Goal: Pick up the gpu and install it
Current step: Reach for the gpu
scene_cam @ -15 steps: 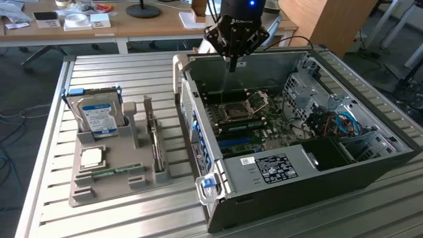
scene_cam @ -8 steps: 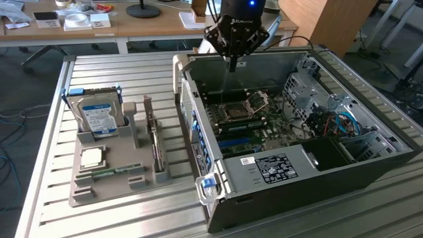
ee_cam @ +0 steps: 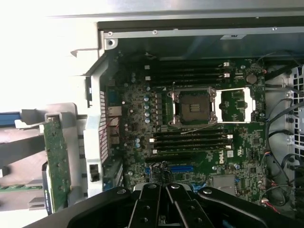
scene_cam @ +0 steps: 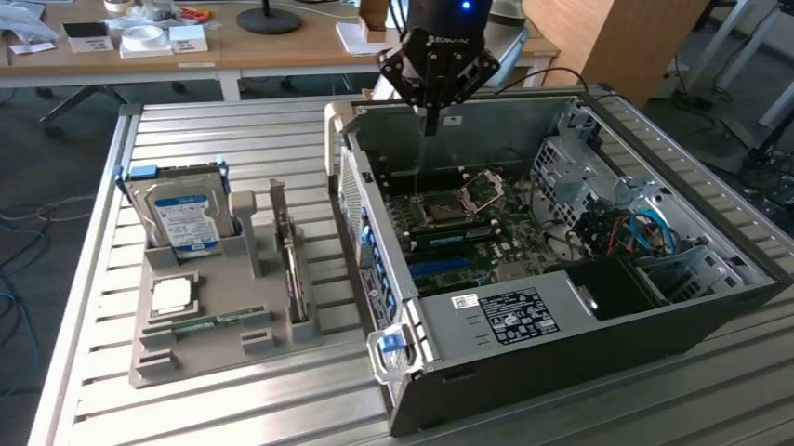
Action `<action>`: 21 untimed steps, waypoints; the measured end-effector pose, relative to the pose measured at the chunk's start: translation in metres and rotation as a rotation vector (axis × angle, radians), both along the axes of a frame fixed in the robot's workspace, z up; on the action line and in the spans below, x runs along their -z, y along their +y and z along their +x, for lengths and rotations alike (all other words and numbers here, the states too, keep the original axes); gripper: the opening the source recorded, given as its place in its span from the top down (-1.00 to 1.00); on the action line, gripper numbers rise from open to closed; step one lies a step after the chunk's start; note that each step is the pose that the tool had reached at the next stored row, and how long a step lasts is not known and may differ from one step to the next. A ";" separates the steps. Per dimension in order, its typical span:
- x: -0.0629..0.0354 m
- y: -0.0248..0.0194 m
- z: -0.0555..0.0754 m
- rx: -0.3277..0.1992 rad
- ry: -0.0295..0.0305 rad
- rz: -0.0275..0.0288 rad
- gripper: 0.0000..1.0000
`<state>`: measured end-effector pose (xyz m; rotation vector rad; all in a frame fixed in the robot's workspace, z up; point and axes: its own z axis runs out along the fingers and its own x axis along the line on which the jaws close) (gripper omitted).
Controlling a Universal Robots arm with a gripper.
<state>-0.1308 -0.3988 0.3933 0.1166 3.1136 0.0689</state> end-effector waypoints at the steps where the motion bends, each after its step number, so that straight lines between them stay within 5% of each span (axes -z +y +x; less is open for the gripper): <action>1: 0.0000 0.0000 -0.003 0.000 0.0000 0.0000 0.79; 21: 0.0003 0.0000 -0.046 0.000 0.0000 0.0000 0.79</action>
